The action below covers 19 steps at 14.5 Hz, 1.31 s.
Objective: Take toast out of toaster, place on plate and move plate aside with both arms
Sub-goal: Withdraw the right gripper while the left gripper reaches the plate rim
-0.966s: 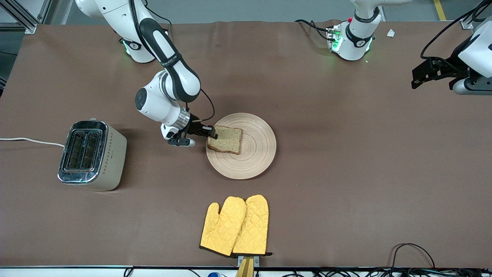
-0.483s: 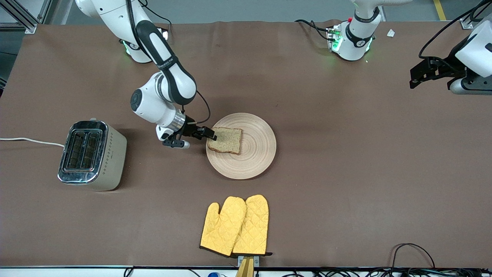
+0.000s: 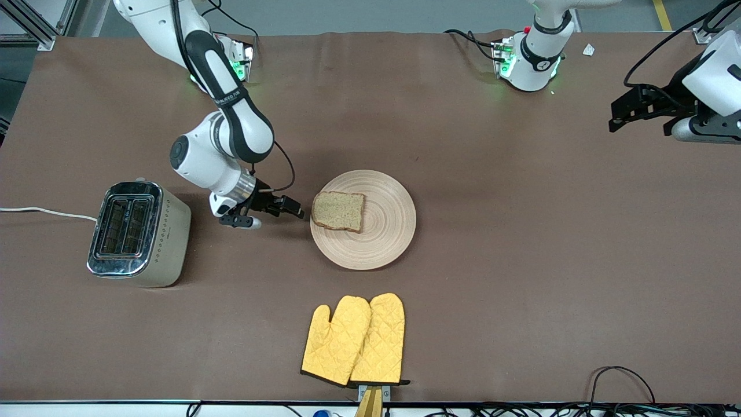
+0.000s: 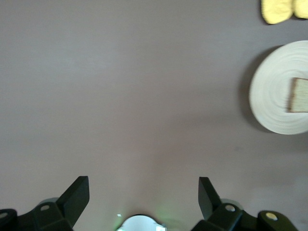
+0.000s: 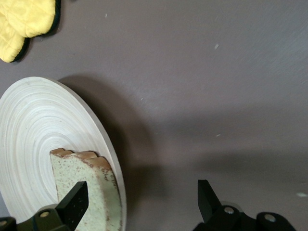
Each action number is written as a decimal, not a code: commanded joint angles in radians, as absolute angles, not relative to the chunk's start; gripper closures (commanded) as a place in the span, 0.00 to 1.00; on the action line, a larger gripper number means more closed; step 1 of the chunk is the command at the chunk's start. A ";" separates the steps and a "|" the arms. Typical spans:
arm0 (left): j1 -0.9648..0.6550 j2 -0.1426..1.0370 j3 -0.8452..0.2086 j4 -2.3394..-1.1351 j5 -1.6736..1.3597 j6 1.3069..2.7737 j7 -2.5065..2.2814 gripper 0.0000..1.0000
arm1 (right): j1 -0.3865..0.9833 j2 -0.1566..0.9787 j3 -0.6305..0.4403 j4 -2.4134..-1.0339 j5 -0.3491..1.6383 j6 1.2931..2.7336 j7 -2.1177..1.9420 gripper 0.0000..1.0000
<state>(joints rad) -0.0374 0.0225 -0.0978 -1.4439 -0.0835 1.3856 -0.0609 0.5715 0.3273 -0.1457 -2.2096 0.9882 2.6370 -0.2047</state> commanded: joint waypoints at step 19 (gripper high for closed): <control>-0.123 0.736 -0.169 -1.476 -0.928 1.897 0.579 0.24 | 0.557 0.012 -0.594 -1.511 0.020 1.490 -0.063 0.00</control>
